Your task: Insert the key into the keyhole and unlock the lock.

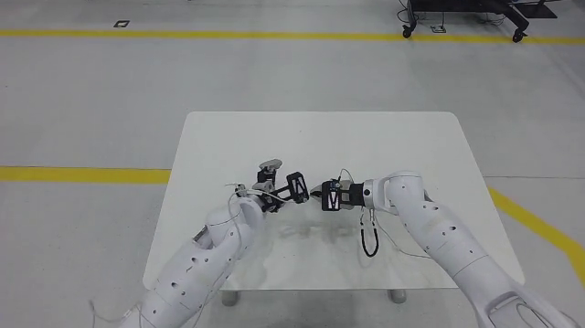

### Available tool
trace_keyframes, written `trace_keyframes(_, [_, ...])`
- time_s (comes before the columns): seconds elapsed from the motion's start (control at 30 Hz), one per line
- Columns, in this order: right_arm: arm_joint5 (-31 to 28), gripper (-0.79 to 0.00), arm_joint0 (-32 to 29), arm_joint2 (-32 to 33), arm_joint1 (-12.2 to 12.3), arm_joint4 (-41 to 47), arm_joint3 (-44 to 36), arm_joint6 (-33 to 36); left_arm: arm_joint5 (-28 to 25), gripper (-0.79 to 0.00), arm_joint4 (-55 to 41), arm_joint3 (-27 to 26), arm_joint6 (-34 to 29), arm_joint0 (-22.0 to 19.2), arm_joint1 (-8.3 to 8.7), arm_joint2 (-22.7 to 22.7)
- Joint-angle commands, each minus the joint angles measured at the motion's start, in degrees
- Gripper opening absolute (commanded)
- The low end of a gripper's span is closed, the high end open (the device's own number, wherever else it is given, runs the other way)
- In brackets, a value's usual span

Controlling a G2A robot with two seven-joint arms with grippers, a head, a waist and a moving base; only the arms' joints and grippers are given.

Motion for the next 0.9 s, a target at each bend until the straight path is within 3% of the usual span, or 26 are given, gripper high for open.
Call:
trace_keyframes(0.0, [0.0,-0.785,0.0,0.0,0.0,0.0,0.0,0.0,1.2,0.000,-0.4,2.8,-0.6,-1.1,-0.77,1.7])
trace_keyframes(0.17, [0.0,-0.785,0.0,0.0,0.0,0.0,0.0,0.0,3.9,0.000,-2.2,6.8,-1.2,-3.0,-2.34,4.0])
trace_keyframes(0.37, [0.0,-0.785,0.0,0.0,0.0,0.0,0.0,0.0,5.3,0.000,-2.9,7.2,-1.0,-2.7,-2.74,3.6])
trace_keyframes(0.53, [2.4,-0.785,-2.4,3.3,0.8,4.0,-2.2,-2.6,6.8,0.000,-3.9,3.9,0.3,-0.3,-2.20,0.6])
trace_keyframes(0.67, [0.6,-0.785,-5.9,7.5,2.4,6.3,-5.9,-6.9,7.3,0.000,-5.6,-1.2,3.0,3.1,-1.22,-3.6])
trace_keyframes(0.87, [-1.1,-0.785,-7.4,9.2,3.0,7.4,-7.3,-8.5,7.3,0.000,-5.7,-1.8,3.3,3.4,-1.10,-4.0])
